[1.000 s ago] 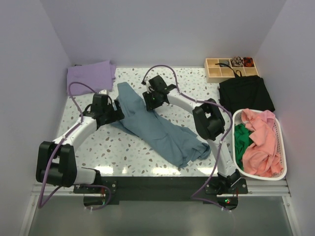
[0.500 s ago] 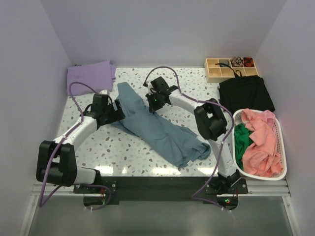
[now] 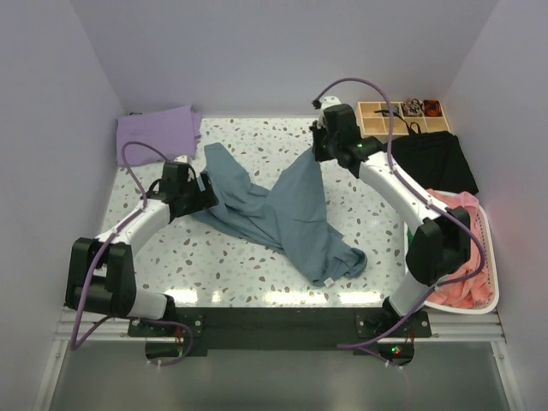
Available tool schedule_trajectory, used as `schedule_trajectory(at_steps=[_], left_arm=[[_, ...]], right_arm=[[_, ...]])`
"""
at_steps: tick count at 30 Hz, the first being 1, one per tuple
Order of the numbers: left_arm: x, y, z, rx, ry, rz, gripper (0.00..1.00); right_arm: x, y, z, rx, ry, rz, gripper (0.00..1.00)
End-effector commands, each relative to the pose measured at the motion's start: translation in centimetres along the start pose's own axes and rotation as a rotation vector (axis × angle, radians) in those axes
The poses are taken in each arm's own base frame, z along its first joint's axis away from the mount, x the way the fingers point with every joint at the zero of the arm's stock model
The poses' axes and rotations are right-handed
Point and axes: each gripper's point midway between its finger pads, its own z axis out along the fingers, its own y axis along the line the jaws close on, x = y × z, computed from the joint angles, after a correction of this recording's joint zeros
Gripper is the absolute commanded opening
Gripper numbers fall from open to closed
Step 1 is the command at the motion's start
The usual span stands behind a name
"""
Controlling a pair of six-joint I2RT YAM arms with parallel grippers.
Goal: Fold and stack the t-shirts
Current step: Flatten out the tshirt
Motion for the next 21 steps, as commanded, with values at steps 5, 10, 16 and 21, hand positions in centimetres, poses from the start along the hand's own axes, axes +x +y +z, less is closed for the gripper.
schedule_trajectory(at_steps=[5,10,16,21], left_arm=[[-6.9,-2.9,0.7,0.064,-0.155,0.001,0.93],[-9.3,-4.8,2.0,0.110,-0.151,0.007,0.93],[-10.0,-6.1,3.3,0.161,-0.142,0.008,0.93],[-11.2,-7.5,4.4,0.213,-0.153,-0.007,0.95]], right_arm=[[2.3,-9.7,-4.2,0.382,-0.007,0.084,0.00],[0.1,-14.2,-9.1,0.531,-0.106,0.156,0.00],[-2.3,-16.3,-14.0,0.637,-0.230,0.216,0.00],[-3.1,-16.4,-14.7,0.630,-0.252,0.222,0.00]])
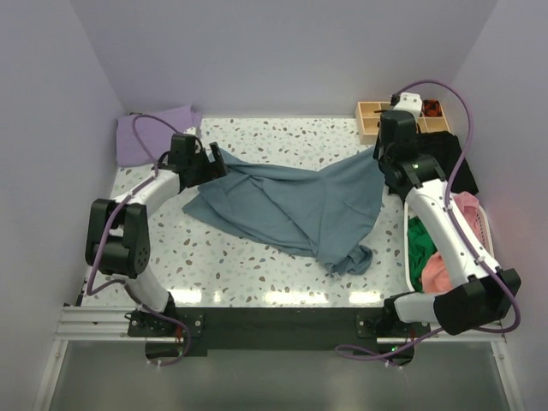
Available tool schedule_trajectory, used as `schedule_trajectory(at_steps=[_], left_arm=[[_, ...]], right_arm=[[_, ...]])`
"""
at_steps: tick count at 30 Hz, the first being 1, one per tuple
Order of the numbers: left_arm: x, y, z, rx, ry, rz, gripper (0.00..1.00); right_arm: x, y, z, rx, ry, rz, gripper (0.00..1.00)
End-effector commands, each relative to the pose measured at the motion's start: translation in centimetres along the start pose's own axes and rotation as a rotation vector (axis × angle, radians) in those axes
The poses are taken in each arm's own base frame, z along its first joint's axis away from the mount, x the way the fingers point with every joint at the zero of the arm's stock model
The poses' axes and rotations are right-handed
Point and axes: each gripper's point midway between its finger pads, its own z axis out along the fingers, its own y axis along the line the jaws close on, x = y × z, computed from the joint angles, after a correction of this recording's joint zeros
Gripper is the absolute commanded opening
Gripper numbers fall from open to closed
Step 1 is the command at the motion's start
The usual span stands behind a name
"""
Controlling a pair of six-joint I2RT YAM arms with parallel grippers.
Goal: Fold and stack the t-shirts
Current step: Flatten out the tshirt
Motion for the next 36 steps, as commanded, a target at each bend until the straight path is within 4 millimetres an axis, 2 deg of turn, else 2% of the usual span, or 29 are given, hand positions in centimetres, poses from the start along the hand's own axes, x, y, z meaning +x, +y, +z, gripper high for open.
schedule_trajectory(at_steps=[1,4,5,6,7,8,9,11,14,16,17,19,20,22,23,25,26,28,36], left_arm=[[-3.5,-2.4,1.5,0.094,-0.073,-0.019,0.95],[-5.1,-3.0,3.7,0.098,-0.073,-0.026,0.95],[-6.9,-3.7,3.9,0.106,-0.108,-0.022,0.95],[-6.8,-3.1,5.3,0.079,-0.096,-0.026,0.94],[-7.3,-3.1,5.8,0.072,-0.100,-0.026,0.94],[-9.0,-3.9,5.9,0.085,-0.127,-0.023,0.94],[-8.3,-3.2,7.1,0.052,-0.092,-0.029,0.92],[-8.6,-3.4,7.5,0.050,-0.085,-0.032,0.91],[-7.1,-3.8,7.9,0.092,-0.038,-0.047,0.88],[-6.4,-4.1,7.3,0.109,-0.018,-0.062,0.85],[-5.1,-3.7,7.2,0.107,0.008,-0.075,0.84],[-5.1,-4.6,5.9,0.155,-0.006,-0.093,0.84],[-3.9,-4.1,5.7,0.145,0.016,-0.105,0.84],[-3.8,-4.1,4.9,0.147,0.000,-0.127,0.83],[-2.6,-3.6,4.9,0.134,0.021,-0.142,0.82],[-2.4,-3.3,4.7,0.127,0.001,-0.170,0.82],[-1.5,-2.6,4.9,0.110,0.009,-0.186,0.81],[-2.1,-2.9,5.3,0.133,-0.033,-0.211,0.80],[-2.3,-3.2,8.1,0.173,-0.081,-0.351,0.72]], right_arm=[[-2.4,-0.4,-0.4,0.023,-0.056,0.045,0.00],[-2.2,0.1,-0.1,0.001,-0.050,0.040,0.00],[-2.1,0.3,0.0,-0.008,-0.045,0.031,0.00],[-1.9,0.4,0.0,-0.013,-0.040,0.030,0.00],[-1.8,0.5,0.0,-0.024,-0.038,0.032,0.00],[-1.7,0.7,0.0,-0.031,-0.037,0.032,0.00],[-1.7,0.7,0.0,-0.036,-0.035,0.031,0.00],[-1.5,1.1,0.0,-0.053,-0.028,0.031,0.00],[-1.4,1.0,0.1,-0.048,-0.027,0.029,0.00],[-1.2,1.1,0.2,-0.052,-0.022,0.024,0.00],[-1.3,1.1,0.1,-0.053,-0.023,0.026,0.00],[-1.1,1.3,0.3,-0.061,-0.020,0.026,0.00],[-1.2,1.3,0.3,-0.061,-0.019,0.028,0.00],[-1.1,1.5,0.4,-0.068,-0.017,0.026,0.00],[-0.9,1.6,0.5,-0.068,-0.013,0.027,0.00],[-0.8,1.7,0.5,-0.074,-0.009,0.027,0.00],[-0.6,1.8,0.6,-0.076,-0.005,0.026,0.00],[-0.6,2.1,0.6,-0.089,-0.004,0.027,0.00],[-0.2,2.2,0.8,-0.093,0.005,0.020,0.00]])
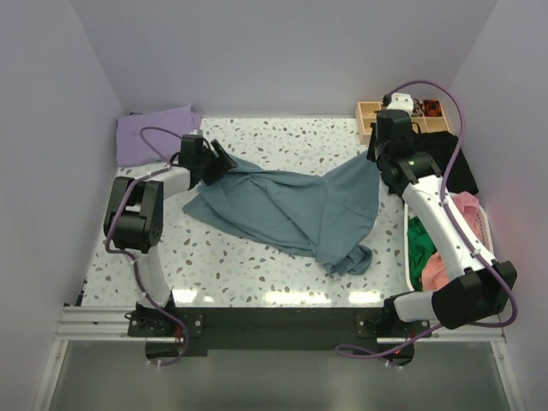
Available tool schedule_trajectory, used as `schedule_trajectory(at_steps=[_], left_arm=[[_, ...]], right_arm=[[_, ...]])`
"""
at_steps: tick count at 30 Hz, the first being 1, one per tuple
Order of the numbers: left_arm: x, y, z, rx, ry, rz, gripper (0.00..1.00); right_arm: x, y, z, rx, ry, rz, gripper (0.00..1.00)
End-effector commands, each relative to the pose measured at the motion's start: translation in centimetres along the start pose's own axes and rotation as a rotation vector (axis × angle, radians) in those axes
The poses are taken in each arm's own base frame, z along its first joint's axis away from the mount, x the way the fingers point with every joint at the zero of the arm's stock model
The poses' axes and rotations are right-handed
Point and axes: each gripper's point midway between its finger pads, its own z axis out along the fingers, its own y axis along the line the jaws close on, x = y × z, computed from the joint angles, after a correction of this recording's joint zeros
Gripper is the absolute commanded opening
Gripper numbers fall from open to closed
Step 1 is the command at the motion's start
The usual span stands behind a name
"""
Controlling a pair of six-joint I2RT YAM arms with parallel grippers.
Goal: Fold and stack the t-shirts
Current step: Flatten out the tshirt
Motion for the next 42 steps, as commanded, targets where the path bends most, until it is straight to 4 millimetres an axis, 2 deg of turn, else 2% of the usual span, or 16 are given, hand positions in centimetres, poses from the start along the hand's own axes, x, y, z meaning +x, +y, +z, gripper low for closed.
schedule_trajectory(at_steps=[1,6,13,19,23,26,30,35,36,37,39,42], left_arm=[[-2.4,-2.0,1.4,0.091,-0.105,-0.081,0.71],[-2.4,-1.7,2.4,0.076,-0.112,-0.093,0.67],[-2.0,-1.4,2.1,0.037,-0.118,-0.082,0.66],[-0.6,-1.3,2.4,0.020,-0.078,-0.106,0.65],[-0.8,-0.9,2.4,-0.021,-0.108,-0.096,0.65],[-1.2,-0.6,3.1,-0.039,-0.123,-0.092,0.55],[-2.0,-0.4,3.9,-0.055,-0.146,-0.090,0.51],[-3.3,-0.3,4.5,-0.079,-0.195,-0.057,0.30],[-4.2,-1.0,4.5,-0.069,-0.210,-0.050,0.27],[-4.4,-0.9,4.4,-0.080,-0.211,-0.042,0.19],[-5.5,-1.6,4.0,-0.077,-0.237,-0.014,0.13],[-7.0,-2.6,2.8,-0.077,-0.278,0.027,0.00]], right_arm=[[-0.8,0.2,0.2,-0.006,-0.029,0.025,0.00],[-0.7,0.1,0.3,0.003,-0.026,0.021,0.00],[-0.6,0.2,0.6,0.002,-0.021,0.015,0.00],[-0.5,0.0,0.6,0.010,-0.018,0.011,0.00],[-0.6,0.0,0.6,0.010,-0.021,0.012,0.00],[-0.5,0.1,0.7,0.009,-0.018,0.009,0.00],[-0.5,0.1,0.7,0.012,-0.017,0.007,0.00],[-1.0,-0.1,0.4,0.015,-0.029,0.006,0.00],[-1.2,-0.2,0.4,0.016,-0.031,0.007,0.00],[-1.3,-0.1,0.3,0.014,-0.033,0.007,0.00],[-1.5,-0.2,0.1,0.016,-0.037,0.007,0.00],[-1.9,-0.3,-0.2,0.010,-0.044,0.007,0.00]])
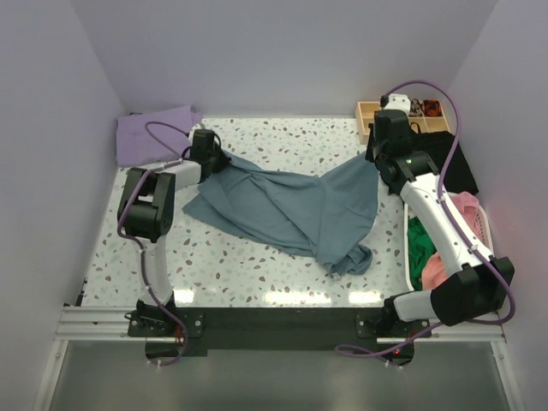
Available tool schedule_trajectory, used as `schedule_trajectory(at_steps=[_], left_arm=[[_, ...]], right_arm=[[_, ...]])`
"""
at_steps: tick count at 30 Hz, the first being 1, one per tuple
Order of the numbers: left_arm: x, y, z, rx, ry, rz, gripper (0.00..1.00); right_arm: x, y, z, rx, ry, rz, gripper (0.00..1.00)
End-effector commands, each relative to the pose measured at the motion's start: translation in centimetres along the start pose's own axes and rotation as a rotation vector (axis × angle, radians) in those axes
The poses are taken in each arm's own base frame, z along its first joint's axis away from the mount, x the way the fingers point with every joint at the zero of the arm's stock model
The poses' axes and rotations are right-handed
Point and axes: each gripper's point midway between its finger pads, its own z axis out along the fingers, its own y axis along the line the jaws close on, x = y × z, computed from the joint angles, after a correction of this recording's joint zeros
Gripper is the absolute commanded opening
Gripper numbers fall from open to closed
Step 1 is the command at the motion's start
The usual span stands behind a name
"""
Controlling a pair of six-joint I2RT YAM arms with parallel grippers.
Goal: Fold and stack the t-shirts
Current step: Flatten out the tshirt
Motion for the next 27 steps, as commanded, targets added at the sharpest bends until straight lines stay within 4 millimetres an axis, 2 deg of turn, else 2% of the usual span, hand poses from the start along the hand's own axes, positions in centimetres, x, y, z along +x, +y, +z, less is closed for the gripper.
schedule_trajectory(at_steps=[1,3,6,7,9,10,12,13,14,15,17,18,20,21,23,24,25,26,27], left_arm=[[-5.0,-3.0,-2.0,0.028,-0.138,0.088,0.00],[-5.8,-3.7,-3.0,0.035,-0.156,0.133,0.00],[-7.3,-5.5,-6.0,0.065,-0.195,0.194,0.00],[-8.4,-6.7,-8.1,0.079,-0.229,0.214,0.00],[-9.1,-8.6,-10.6,0.103,-0.266,0.283,0.00],[-9.8,-9.7,-13.5,0.118,-0.285,0.302,0.00],[-11.1,-11.8,-17.1,0.163,-0.328,0.346,0.00],[-11.9,-13.0,-20.3,0.191,-0.354,0.367,0.00],[-13.1,-14.4,-22.7,0.225,-0.390,0.372,0.00],[-13.2,-14.6,-24.5,0.229,-0.374,0.387,0.00],[-14.4,-17.1,-29.8,0.313,-0.407,0.417,0.00],[-14.2,-17.3,-32.3,0.332,-0.404,0.433,0.00],[-13.9,-18.4,-36.2,0.396,-0.408,0.460,0.00],[-13.8,-18.3,-39.5,0.429,-0.438,0.461,0.00],[-13.1,-18.5,-43.1,0.497,-0.445,0.476,0.00],[-12.5,-18.1,-46.1,0.535,-0.459,0.479,0.00],[-12.3,-17.9,-47.8,0.559,-0.467,0.484,0.00],[-11.8,-17.6,-49.5,0.577,-0.463,0.492,0.00],[-11.4,-17.4,-52.2,0.622,-0.481,0.499,0.00]], right_arm=[[-2.8,-0.6,-1.2,0.008,-0.074,0.025,0.00],[-3.0,-0.7,-1.6,0.003,-0.080,0.027,0.00],[-3.5,-0.8,-2.5,-0.017,-0.091,0.033,0.00],[-3.9,-0.7,-2.9,-0.026,-0.097,0.033,0.00],[-4.5,-1.0,-4.2,-0.041,-0.106,0.037,0.00],[-5.4,-1.2,-5.1,-0.049,-0.129,0.045,0.00],[-6.5,-2.0,-7.2,-0.060,-0.160,0.045,0.00],[-7.8,-2.3,-8.5,-0.069,-0.192,0.054,0.00],[-8.3,-2.8,-10.0,-0.080,-0.202,0.048,0.00],[-9.9,-3.2,-11.7,-0.094,-0.242,0.061,0.00],[-10.9,-4.0,-14.4,-0.120,-0.274,0.070,0.00],[-12.4,-4.4,-16.5,-0.140,-0.323,0.090,0.00],[-13.3,-5.1,-19.2,-0.174,-0.369,0.116,0.00],[-14.4,-5.6,-22.0,-0.220,-0.428,0.139,0.00],[-14.3,-5.9,-24.5,-0.267,-0.436,0.144,0.00],[-15.2,-5.9,-27.2,-0.333,-0.483,0.151,0.00],[-14.9,-6.1,-28.2,-0.351,-0.478,0.147,0.00],[-15.5,-6.4,-30.2,-0.386,-0.518,0.156,0.00],[-15.4,-6.2,-31.8,-0.439,-0.538,0.151,0.00]])
